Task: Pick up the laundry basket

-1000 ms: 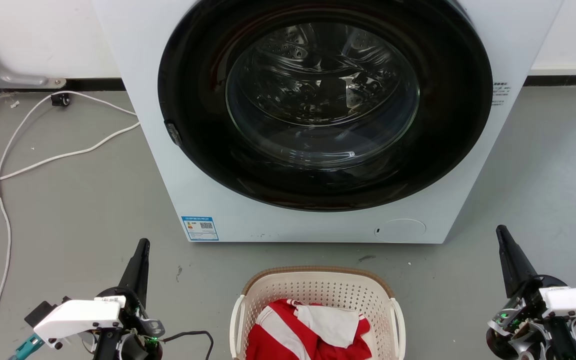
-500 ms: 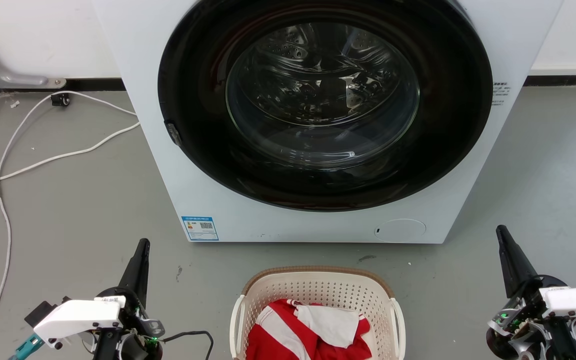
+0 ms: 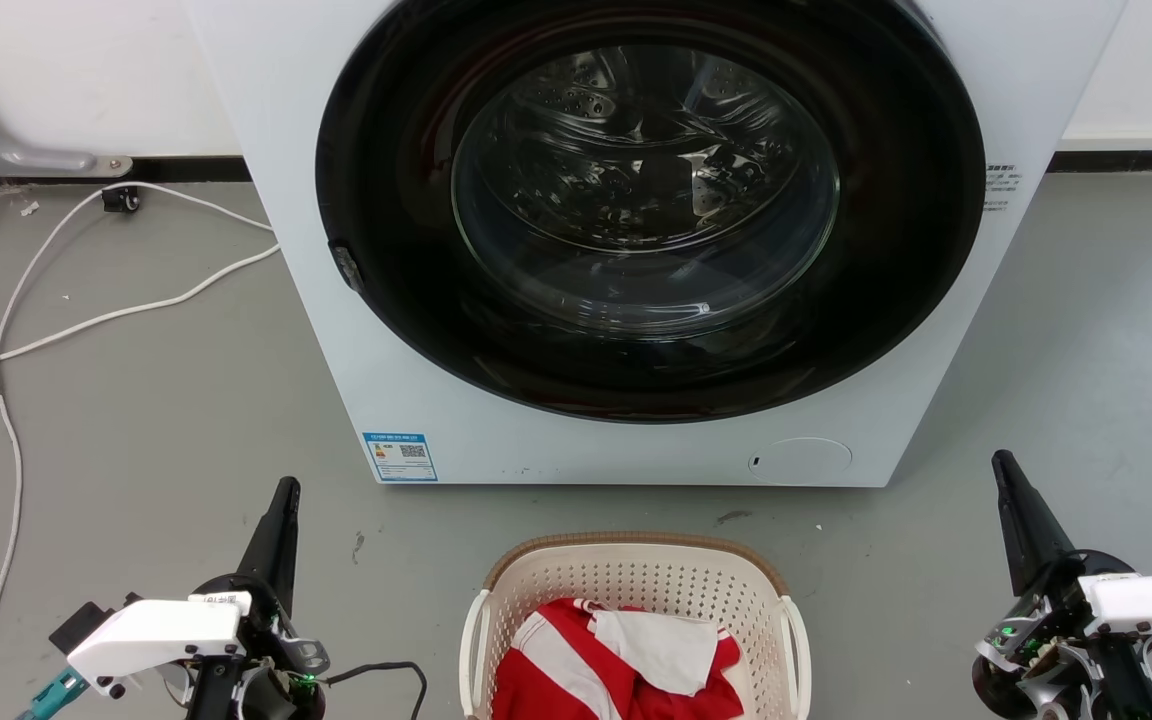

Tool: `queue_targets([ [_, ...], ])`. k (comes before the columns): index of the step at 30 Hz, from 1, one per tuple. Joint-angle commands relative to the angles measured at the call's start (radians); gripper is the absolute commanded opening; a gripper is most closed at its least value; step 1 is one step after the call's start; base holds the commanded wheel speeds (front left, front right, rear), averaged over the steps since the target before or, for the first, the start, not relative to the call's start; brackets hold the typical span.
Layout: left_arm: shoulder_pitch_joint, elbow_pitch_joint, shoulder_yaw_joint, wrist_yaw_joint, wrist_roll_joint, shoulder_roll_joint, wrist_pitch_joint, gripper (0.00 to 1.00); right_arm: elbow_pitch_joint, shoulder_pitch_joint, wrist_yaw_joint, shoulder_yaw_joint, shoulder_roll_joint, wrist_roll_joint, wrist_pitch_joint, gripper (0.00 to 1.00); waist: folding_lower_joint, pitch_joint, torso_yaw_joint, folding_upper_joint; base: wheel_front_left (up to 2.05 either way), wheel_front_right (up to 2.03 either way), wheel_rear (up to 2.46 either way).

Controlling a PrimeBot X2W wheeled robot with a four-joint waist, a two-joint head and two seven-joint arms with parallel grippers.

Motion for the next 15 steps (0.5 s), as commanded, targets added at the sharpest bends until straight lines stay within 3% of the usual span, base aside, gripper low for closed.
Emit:
queue_targets([
  [1, -0.011, 0.001, 0.003, -0.003, 0.008, -0.001, 0.001, 0.0, 0.001, -0.01, 0.0, -0.001, 0.003, -0.006, 0.0, 0.0, 0.0, 0.0, 0.0, 0.0, 0.0, 0.0, 0.0],
  [15, -0.011, 0.001, 0.005, -0.003, 0.009, -0.002, 0.002, 0.0, 0.001, -0.01, 0.0, -0.002, 0.003, -0.007, 0.001, 0.0, 0.0, 0.0, 0.0, 0.0, 0.0, 0.0, 0.0],
])
